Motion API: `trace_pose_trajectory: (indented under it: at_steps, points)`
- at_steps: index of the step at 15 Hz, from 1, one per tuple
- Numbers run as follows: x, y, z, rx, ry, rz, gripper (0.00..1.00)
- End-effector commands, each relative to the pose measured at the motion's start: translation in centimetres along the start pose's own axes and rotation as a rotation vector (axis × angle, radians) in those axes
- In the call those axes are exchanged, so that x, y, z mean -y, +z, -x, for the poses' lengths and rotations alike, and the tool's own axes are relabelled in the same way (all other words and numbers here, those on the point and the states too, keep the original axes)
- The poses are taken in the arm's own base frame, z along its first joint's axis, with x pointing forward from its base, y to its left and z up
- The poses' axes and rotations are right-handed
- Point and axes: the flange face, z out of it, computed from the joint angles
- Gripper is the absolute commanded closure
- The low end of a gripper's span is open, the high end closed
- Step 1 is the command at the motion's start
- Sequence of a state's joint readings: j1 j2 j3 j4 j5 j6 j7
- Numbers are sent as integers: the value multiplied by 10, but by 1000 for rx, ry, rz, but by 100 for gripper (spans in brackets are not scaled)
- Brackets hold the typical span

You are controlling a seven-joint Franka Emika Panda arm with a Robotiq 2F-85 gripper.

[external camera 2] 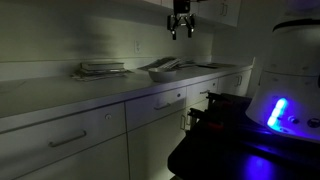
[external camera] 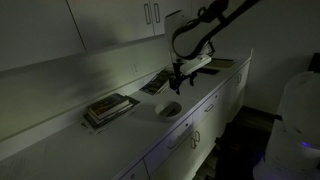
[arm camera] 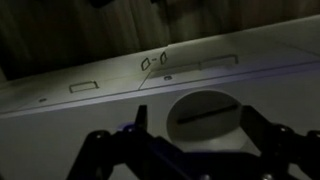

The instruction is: Take the pen out of the white bowl

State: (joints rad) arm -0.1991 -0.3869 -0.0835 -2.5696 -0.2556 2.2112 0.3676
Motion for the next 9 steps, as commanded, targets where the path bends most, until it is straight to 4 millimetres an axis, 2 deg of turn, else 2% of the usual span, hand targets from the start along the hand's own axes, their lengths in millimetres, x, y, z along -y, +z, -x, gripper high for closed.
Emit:
trace_pose_trajectory:
  at_steps: [1, 5, 9]
  points:
    - [8, 24, -54, 37, 196, -6, 0]
    - [18, 50, -96, 75, 407, 0, 0]
    - [30, 75, -117, 116, 619, 13, 0]
